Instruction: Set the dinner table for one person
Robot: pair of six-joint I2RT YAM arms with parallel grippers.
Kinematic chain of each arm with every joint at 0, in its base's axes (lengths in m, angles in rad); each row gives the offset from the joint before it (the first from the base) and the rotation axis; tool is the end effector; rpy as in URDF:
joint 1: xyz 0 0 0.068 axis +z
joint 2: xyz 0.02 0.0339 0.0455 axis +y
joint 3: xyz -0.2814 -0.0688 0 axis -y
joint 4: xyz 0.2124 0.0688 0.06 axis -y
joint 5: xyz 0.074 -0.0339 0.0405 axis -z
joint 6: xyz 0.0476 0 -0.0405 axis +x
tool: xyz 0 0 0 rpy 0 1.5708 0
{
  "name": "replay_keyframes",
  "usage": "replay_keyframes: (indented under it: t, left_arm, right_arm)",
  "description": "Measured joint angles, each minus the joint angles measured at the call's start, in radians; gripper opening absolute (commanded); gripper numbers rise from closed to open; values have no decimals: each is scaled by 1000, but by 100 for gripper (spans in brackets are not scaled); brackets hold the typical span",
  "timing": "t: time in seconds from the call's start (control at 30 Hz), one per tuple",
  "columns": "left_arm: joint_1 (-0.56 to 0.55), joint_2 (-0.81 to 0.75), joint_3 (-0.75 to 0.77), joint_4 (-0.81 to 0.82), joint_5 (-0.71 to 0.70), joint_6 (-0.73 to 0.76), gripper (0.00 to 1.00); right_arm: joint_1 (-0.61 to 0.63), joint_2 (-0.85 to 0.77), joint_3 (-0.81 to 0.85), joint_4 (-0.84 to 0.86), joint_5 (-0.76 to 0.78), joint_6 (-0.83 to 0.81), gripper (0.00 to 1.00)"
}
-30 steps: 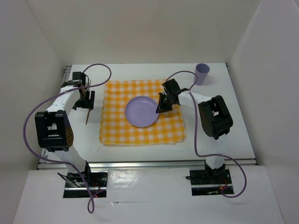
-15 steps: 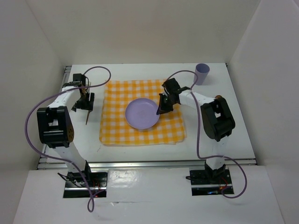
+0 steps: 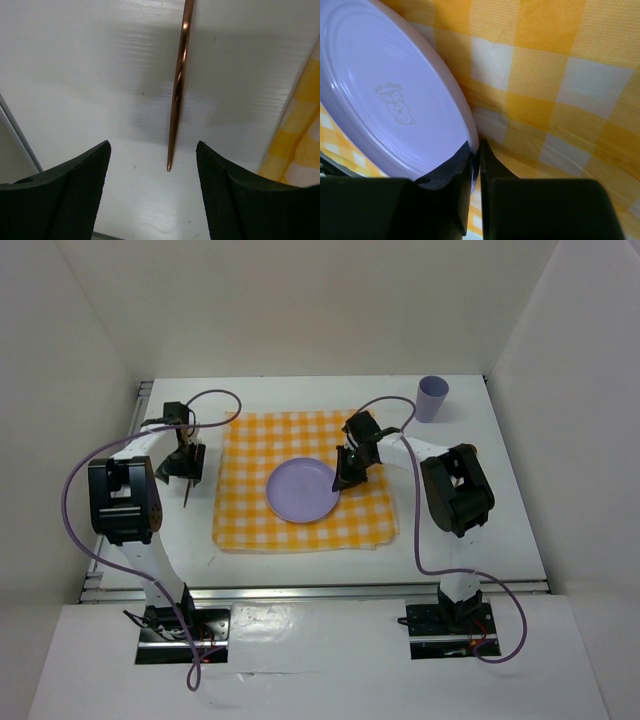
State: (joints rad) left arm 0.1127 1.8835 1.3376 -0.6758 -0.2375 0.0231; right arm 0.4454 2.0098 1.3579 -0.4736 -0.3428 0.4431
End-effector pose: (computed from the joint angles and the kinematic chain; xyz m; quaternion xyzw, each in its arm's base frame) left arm 0.3568 0.0517 0.2092 -0.0643 0.9760 0.1281 0.1641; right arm 0.3505 0.1851 0.1798 -0.0388 0.9610 0.2437 0.1250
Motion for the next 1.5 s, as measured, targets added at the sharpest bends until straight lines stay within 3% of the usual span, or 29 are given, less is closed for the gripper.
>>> replay_keyframes:
  t: [0.1,0.13,0.27,0.63,0.83,0.9,1.3,1.5]
  left_arm:
    - [0,9,5,6,0,0,76]
    - [0,11,5,6,0,0,76]
    - [0,19,5,11,0,0,73]
    - [0,156,142,4,51,-3,45]
    - [0,191,185,-11,106,-4,17]
    - [0,203,204,-26,118,-1,2]
    - [37,224,259,-106,191,-84,0]
    - [37,62,222,-169,230,-174,0]
  right_arm:
    - [0,1,4,-3,-7,-3,41]
    - [0,1,6,-6,-6,-8,55]
    - [2,1,27,-27,-6,-19,76]
    - [2,-140,82,-72,55,-42,76]
    - [2,-240,100,-76,103,-45,76]
    - [2,-263,101,-81,118,-45,76]
    - [-55,-401,66,-101,146,-41,79]
    - [-84,-440,29,-103,162,-39,80]
